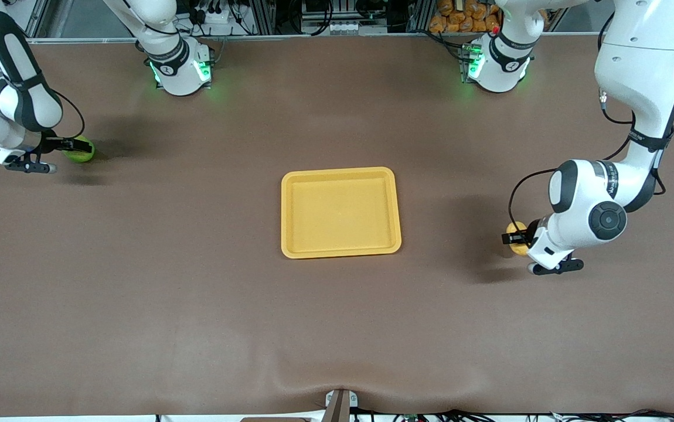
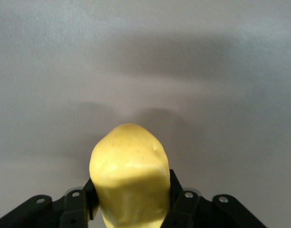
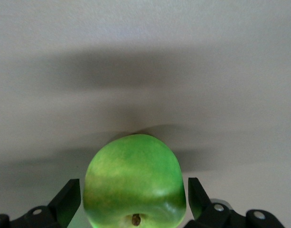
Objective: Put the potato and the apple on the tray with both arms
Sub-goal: 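Carry the potato with the left gripper onto the yellow tray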
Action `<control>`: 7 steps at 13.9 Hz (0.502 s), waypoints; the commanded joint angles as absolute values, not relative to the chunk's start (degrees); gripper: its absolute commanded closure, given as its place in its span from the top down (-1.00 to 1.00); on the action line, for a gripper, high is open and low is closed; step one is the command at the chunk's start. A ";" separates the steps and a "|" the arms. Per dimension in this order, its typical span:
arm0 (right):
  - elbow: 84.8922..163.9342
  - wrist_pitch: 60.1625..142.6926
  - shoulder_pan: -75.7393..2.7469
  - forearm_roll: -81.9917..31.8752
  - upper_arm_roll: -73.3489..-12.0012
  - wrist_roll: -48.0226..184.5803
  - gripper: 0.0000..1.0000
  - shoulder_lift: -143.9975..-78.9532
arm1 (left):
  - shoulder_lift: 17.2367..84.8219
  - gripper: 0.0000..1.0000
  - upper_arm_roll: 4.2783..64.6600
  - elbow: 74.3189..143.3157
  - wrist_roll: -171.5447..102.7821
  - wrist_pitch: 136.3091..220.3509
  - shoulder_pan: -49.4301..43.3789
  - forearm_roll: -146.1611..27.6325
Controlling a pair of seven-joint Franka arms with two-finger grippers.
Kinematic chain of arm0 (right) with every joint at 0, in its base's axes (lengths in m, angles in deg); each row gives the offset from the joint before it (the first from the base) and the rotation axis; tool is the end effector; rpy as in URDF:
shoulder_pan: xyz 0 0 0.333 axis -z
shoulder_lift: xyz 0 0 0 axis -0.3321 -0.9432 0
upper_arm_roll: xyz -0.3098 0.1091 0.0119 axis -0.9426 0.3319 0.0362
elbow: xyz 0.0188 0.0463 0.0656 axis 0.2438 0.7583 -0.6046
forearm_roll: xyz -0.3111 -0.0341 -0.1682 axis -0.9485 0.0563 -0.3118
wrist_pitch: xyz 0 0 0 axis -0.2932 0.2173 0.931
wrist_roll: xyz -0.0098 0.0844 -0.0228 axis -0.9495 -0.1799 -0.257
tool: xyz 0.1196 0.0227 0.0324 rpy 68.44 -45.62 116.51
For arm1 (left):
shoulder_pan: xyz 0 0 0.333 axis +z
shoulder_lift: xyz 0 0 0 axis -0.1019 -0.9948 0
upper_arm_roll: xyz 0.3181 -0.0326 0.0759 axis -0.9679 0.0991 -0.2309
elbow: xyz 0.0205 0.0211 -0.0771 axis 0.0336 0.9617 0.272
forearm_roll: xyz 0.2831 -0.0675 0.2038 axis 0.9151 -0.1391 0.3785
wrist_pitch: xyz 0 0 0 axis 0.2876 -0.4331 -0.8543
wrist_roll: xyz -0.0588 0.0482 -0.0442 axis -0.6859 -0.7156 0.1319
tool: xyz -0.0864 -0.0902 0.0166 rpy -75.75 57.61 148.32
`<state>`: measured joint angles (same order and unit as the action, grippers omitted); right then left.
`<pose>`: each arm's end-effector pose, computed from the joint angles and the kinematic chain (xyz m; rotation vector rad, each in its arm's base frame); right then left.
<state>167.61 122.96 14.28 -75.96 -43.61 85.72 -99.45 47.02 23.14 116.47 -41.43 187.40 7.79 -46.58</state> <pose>0.3199 -0.2778 0.2212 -3.0831 0.1625 0.5150 0.5922 -0.0442 0.2439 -3.1057 -0.1809 0.2875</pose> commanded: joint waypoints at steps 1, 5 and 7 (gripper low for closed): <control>168.13 124.76 16.11 -77.28 -42.59 87.41 1.00 -99.87 | 51.59 -1.00 23.00 116.07 -43.31 181.24 7.17 -45.97; 167.86 124.24 16.64 -77.20 -42.50 88.56 -1.00 -100.49 | 55.11 -1.00 23.44 116.07 -48.13 175.79 4.45 -45.00; 167.25 122.93 16.55 -77.20 -42.41 88.74 -1.00 -100.14 | 56.60 -1.00 23.61 116.07 -52.08 175.16 2.52 -45.00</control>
